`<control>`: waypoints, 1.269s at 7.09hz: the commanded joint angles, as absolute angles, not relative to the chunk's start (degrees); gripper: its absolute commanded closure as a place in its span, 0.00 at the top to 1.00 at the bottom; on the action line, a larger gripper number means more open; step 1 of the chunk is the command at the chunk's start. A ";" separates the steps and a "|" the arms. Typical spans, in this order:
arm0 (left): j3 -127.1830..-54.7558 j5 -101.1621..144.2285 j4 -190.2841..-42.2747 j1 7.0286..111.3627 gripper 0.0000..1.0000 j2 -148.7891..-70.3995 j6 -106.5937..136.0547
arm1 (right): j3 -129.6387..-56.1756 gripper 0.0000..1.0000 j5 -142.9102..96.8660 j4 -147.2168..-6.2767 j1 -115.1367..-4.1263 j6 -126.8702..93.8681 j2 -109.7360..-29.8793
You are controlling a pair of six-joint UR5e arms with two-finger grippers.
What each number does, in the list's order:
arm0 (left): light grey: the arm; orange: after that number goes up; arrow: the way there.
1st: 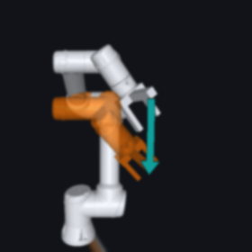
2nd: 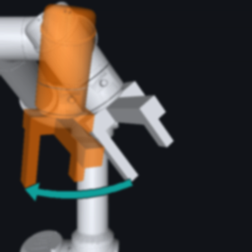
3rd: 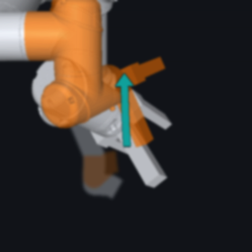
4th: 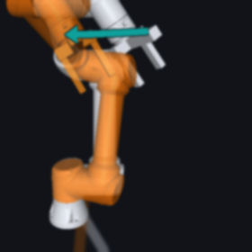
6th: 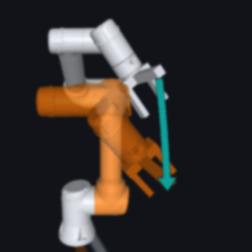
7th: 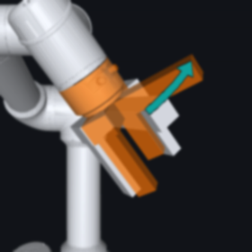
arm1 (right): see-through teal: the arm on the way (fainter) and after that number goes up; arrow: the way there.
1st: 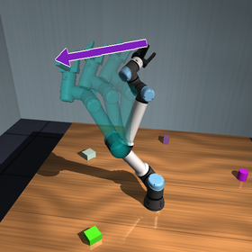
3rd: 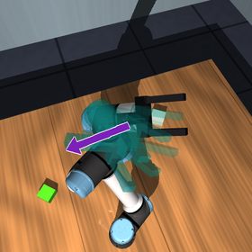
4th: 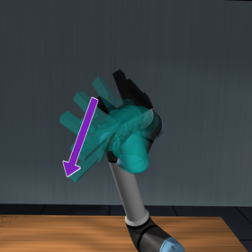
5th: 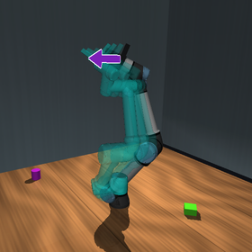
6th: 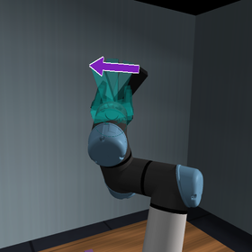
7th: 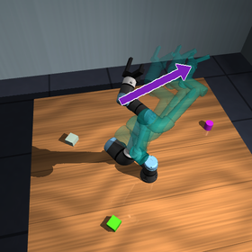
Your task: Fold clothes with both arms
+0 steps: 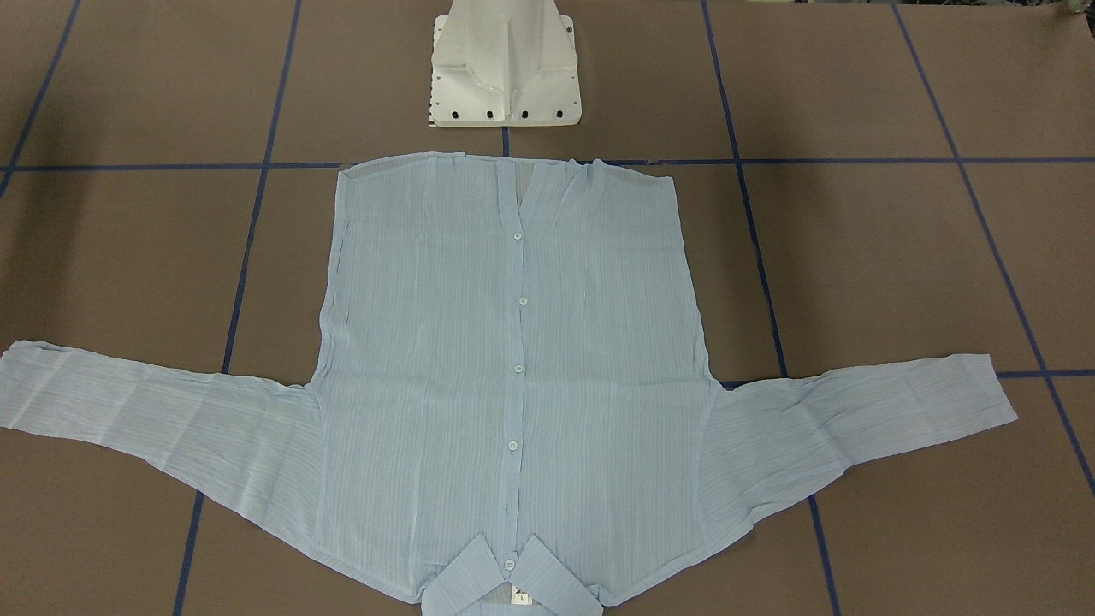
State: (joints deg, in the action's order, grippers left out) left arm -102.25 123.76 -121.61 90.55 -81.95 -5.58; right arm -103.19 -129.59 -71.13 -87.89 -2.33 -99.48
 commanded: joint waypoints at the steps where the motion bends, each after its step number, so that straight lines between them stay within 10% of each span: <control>1: -100.04 122.79 -132.31 92.46 1.00 -85.74 -5.19 | -102.66 1.00 -129.64 -71.19 -87.89 -2.37 -97.92; 5: -93.95 123.75 -134.82 92.46 1.00 -89.91 -2.11 | -98.04 1.00 -132.19 -60.98 -83.61 -16.70 -95.63; 9: -94.13 124.53 -134.82 92.55 1.00 -89.74 -2.11 | -69.62 1.00 -130.70 -32.97 -77.02 -26.19 -82.28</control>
State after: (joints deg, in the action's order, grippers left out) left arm -94.16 123.95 -134.82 92.53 -89.81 -2.11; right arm -74.63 -131.56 -36.56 -79.69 -25.46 -85.51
